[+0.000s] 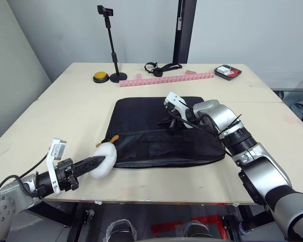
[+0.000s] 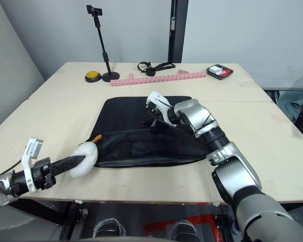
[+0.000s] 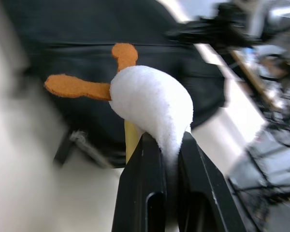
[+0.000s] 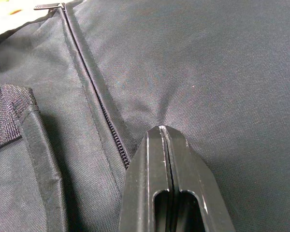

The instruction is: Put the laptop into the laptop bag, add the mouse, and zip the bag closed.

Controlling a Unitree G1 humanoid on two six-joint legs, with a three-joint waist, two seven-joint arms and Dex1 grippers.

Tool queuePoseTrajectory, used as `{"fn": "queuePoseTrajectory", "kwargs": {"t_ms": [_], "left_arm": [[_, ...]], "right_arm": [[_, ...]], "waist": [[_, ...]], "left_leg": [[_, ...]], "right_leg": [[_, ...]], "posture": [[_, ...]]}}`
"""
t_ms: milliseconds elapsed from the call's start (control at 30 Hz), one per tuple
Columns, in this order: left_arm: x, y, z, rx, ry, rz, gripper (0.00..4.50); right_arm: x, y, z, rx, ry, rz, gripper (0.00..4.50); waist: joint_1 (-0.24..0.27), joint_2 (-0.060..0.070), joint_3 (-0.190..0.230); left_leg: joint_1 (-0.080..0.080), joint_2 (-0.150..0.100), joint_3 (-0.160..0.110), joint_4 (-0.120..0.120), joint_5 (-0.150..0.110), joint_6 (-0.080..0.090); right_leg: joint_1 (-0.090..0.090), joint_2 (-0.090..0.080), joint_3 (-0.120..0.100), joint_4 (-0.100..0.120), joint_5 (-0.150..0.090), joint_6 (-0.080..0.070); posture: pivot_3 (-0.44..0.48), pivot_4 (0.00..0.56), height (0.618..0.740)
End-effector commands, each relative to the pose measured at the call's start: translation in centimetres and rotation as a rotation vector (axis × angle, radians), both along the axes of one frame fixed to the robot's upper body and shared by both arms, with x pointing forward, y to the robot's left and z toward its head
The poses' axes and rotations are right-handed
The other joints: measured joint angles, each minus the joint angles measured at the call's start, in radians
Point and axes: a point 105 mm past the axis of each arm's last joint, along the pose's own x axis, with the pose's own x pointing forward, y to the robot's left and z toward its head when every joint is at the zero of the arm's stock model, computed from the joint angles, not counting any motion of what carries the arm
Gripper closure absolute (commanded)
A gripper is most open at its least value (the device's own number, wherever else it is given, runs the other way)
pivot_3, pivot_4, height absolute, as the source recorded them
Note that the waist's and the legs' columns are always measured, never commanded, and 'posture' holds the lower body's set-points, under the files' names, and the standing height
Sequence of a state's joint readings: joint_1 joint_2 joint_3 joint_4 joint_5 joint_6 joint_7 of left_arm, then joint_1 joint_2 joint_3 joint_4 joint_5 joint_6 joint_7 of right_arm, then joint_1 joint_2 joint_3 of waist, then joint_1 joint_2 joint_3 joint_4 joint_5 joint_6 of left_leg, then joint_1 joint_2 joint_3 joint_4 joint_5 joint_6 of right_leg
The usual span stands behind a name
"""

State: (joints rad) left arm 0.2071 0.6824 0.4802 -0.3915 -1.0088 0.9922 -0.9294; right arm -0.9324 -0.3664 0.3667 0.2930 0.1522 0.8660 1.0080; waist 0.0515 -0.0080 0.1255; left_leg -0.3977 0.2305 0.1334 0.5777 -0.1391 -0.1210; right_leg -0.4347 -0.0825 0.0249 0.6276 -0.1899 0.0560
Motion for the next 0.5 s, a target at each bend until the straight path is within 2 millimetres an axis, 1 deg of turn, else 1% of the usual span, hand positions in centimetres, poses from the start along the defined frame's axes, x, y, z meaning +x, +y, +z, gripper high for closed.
{"fn": "queuePoseTrajectory", "kwargs": {"t_ms": [33, 100, 167, 300, 400, 500], "left_arm": [[0.1, -0.4, 0.0, 0.010, -0.003, -0.023, 4.47], [0.4, -0.6, 0.3, -0.005, -0.010, -0.033, 4.47], [-0.1, -1.6, 0.4, -0.006, -0.009, -0.094, 4.47], [-0.7, -3.9, -0.7, 0.040, -0.002, -0.188, 4.47], [-0.4, -5.3, -1.1, 0.052, -0.019, -0.232, 4.47], [0.6, -8.1, -1.7, 0.101, -0.084, -0.321, 4.47]], "right_arm": [[-1.3, -0.6, -4.3, -0.091, 0.152, -0.025, 4.50], [-1.3, -0.6, -4.4, -0.097, 0.152, -0.022, 4.50], [-1.3, -0.5, -4.3, -0.098, 0.152, -0.020, 4.50], [-1.3, -0.5, -4.2, -0.102, 0.152, -0.018, 4.50], [-1.3, -0.4, -4.2, -0.104, 0.152, -0.016, 4.50], [-1.4, -0.5, -4.1, -0.106, 0.155, -0.014, 4.50]], "waist": [[0.000, 0.001, -0.001], [0.001, 0.000, -0.001], [0.000, 0.001, -0.003], [0.000, 0.001, -0.006], [0.001, 0.001, -0.007], [0.004, 0.002, -0.008]], "left_leg": [[0.000, 0.000, 0.000, -0.001, 0.000, 0.000], [0.001, 0.001, 0.000, -0.001, 0.000, -0.001], [0.001, 0.002, 0.000, -0.001, 0.000, -0.001], [0.001, 0.002, 0.001, -0.002, 0.000, -0.002], [0.001, 0.002, 0.001, -0.002, 0.000, -0.002], [0.002, 0.002, 0.001, -0.002, 0.000, -0.002]], "right_leg": [[0.000, 0.000, 0.000, 0.000, 0.000, 0.000], [0.000, 0.001, 0.000, 0.000, 0.000, 0.000], [0.000, 0.002, 0.000, 0.000, 0.000, 0.000], [0.000, 0.002, 0.000, -0.002, 0.000, 0.000], [0.000, 0.002, 0.000, -0.002, 0.000, 0.000], [0.001, 0.002, 0.000, -0.002, 0.000, 0.000]], "posture": [[0.000, 0.150, 0.733], [0.000, 0.150, 0.733], [0.000, 0.150, 0.733], [0.000, 0.150, 0.733], [0.000, 0.150, 0.733], [0.000, 0.150, 0.733]]}}
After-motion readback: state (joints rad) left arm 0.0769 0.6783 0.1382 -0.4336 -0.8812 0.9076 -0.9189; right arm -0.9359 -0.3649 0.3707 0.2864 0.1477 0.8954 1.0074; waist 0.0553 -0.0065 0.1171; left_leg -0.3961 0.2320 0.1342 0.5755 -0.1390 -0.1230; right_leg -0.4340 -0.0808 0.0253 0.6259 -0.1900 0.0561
